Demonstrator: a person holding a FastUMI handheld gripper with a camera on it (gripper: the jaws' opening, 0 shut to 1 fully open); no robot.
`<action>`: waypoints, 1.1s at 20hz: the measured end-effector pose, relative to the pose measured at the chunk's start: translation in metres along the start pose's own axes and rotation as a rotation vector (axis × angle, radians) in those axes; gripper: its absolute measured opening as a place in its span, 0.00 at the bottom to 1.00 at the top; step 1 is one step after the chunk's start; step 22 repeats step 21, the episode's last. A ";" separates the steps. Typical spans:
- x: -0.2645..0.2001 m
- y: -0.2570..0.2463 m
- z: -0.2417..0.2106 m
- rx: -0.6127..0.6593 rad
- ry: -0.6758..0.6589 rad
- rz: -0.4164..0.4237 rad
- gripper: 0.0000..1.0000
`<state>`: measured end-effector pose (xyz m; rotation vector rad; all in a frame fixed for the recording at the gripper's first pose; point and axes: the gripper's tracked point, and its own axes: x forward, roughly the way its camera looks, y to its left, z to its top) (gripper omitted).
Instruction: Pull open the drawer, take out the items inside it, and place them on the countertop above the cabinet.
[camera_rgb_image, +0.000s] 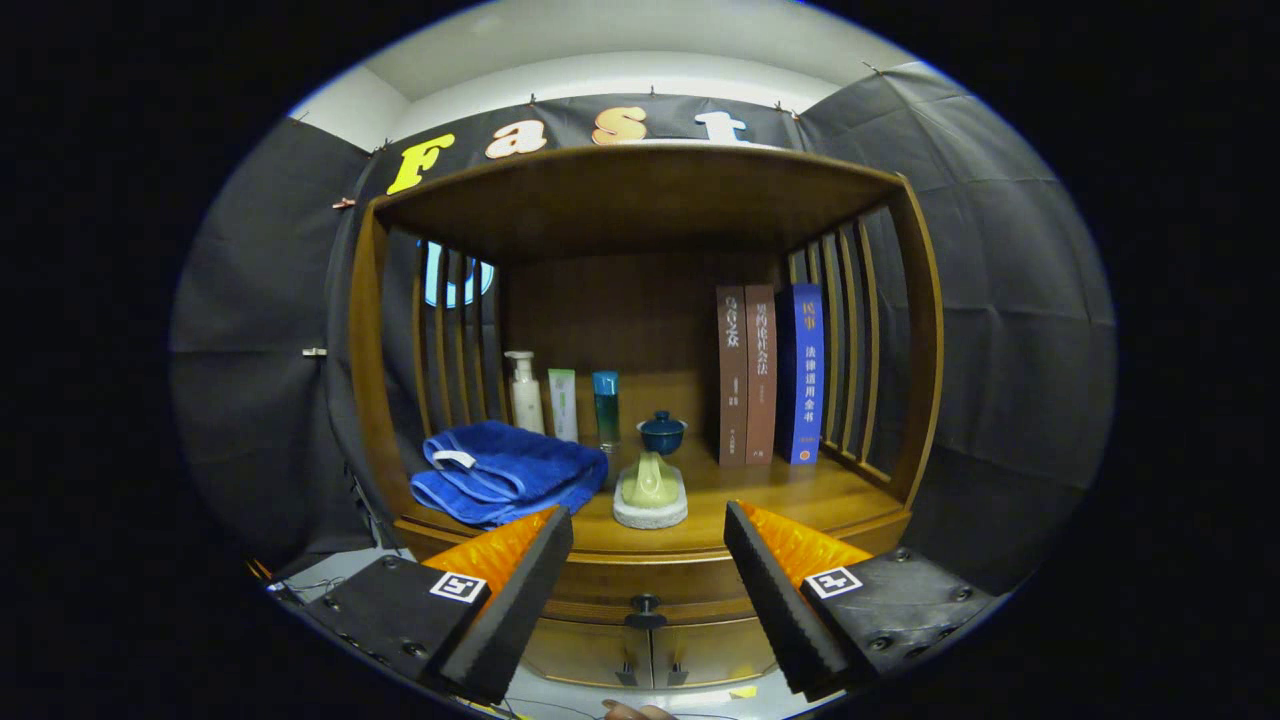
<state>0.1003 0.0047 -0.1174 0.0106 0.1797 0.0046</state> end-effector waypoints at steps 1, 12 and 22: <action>-0.010 0.000 0.015 0.004 -0.007 0.006 1.00; -0.081 0.000 0.090 0.045 -0.113 0.020 1.00; -0.088 -0.001 0.091 0.034 -0.106 0.024 1.00</action>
